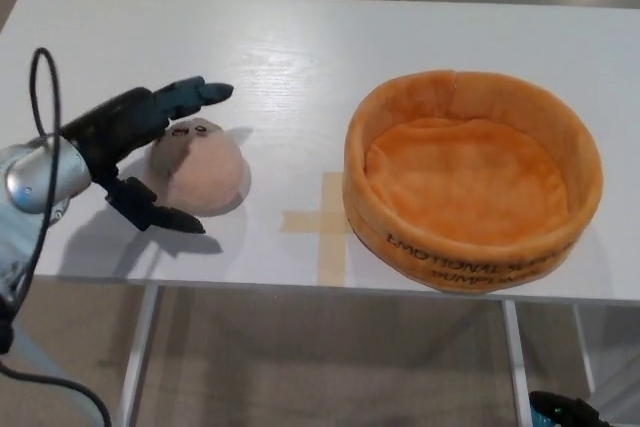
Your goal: Use the left hand to pick up the pink round toy on the left and place it inside the orange plate on the desk.
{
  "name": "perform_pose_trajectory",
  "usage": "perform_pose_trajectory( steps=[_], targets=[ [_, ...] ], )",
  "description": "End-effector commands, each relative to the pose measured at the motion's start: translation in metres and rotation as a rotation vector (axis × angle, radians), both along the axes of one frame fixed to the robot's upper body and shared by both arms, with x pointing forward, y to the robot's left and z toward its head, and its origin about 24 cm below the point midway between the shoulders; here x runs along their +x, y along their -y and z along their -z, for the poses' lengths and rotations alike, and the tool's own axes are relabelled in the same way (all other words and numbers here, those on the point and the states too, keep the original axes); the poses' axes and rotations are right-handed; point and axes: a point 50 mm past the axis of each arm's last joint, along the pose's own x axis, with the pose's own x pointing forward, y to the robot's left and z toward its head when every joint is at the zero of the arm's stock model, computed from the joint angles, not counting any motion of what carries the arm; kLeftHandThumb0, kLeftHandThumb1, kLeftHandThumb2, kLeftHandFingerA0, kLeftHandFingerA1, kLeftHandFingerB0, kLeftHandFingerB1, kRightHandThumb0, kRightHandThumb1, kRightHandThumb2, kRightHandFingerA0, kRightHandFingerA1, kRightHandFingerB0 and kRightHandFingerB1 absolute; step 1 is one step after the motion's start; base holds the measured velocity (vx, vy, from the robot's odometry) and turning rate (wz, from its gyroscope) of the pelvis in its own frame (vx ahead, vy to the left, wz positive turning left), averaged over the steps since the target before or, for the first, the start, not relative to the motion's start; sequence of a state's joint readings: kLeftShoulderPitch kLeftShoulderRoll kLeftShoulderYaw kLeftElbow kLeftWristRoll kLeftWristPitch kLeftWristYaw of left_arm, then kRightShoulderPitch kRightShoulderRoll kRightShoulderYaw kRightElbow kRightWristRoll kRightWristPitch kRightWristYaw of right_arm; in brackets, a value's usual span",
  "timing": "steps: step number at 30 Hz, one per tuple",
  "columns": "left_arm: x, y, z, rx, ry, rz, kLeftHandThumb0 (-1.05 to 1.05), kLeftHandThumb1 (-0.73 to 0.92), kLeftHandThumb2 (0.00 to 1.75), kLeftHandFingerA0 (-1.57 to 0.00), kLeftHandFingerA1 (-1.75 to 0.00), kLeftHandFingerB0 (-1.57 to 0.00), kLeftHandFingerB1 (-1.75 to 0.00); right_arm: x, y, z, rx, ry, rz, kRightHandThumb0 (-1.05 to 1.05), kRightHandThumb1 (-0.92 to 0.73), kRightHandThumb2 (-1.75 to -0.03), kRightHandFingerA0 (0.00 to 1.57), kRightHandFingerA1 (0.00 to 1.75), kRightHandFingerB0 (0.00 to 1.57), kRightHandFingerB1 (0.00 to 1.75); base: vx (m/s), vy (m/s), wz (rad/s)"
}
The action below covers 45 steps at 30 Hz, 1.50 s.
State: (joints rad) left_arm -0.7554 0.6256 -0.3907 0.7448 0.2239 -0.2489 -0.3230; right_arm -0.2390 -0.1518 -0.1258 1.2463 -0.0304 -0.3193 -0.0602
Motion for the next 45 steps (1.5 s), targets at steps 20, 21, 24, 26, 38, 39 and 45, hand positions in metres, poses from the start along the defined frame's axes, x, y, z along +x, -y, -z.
perform_pose_trajectory(
  steps=[20, 21, 24, 26, 38, 39, 45],
  targets=[
    [0.006, 0.004, 0.029, 0.119, 0.167, -0.041, -0.29, 0.85, 0.67, -0.78, -1.36, -0.66, -0.46, -0.011, 0.002, 0.005, -0.002, -0.031, -0.018, -0.15, -0.59, -0.58, 0.42, 0.85, 0.24, 0.64, 0.00, 0.000, 0.00],
    [0.006, 0.004, 0.029, 0.119, 0.167, -0.041, -0.29, 0.85, 0.67, -0.78, -1.36, -0.66, -0.46, -0.011, 0.002, 0.005, -0.002, -0.031, -0.018, -0.15, -0.59, -0.58, 0.42, 0.85, 0.24, 0.64, 0.00, 0.000, 0.00],
    [0.007, 0.004, 0.027, 0.135, 0.178, -0.044, -0.29, 0.83, 0.67, -0.75, -1.46, -0.76, -0.55, -0.010, 0.002, 0.005, -0.012, -0.033, -0.020, -0.15, -0.59, -0.58, 0.43, 0.87, 0.25, 0.65, 0.00, 0.000, 0.00],
    [0.007, 0.005, 0.027, 0.129, 0.182, -0.043, -0.40, 0.72, 0.80, -0.81, -1.40, -0.72, -0.62, -0.011, 0.003, 0.005, -0.007, -0.037, -0.017, -0.14, -0.60, -0.59, 0.44, 0.87, 0.24, 0.64, 0.00, 0.000, 0.00],
    [0.019, 0.005, -0.020, 0.022, 0.373, -0.050, -0.26, 0.82, 0.63, -0.69, -1.67, -0.64, -0.96, -0.010, 0.003, 0.005, -0.012, -0.038, -0.014, -0.18, -0.59, -0.59, 0.46, 0.88, 0.26, 0.65, 0.00, 0.000, 0.00],
    [0.019, 0.005, -0.021, 0.022, 0.374, -0.050, -0.26, 0.82, 0.63, -0.69, -1.67, -0.64, -0.96, -0.009, 0.003, 0.005, -0.012, -0.038, -0.013, -0.18, -0.59, -0.59, 0.46, 0.88, 0.26, 0.65, 0.00, 0.000, 0.00],
    [0.029, 0.021, -0.066, -0.045, 0.484, -0.013, -0.23, 0.84, 0.62, -0.68, -1.73, -0.60, -1.25, -0.009, 0.003, 0.004, -0.022, -0.032, -0.030, -0.20, -0.58, -0.58, 0.48, 0.90, 0.27, 0.67, 0.00, 0.000, 0.00]
  ],
)
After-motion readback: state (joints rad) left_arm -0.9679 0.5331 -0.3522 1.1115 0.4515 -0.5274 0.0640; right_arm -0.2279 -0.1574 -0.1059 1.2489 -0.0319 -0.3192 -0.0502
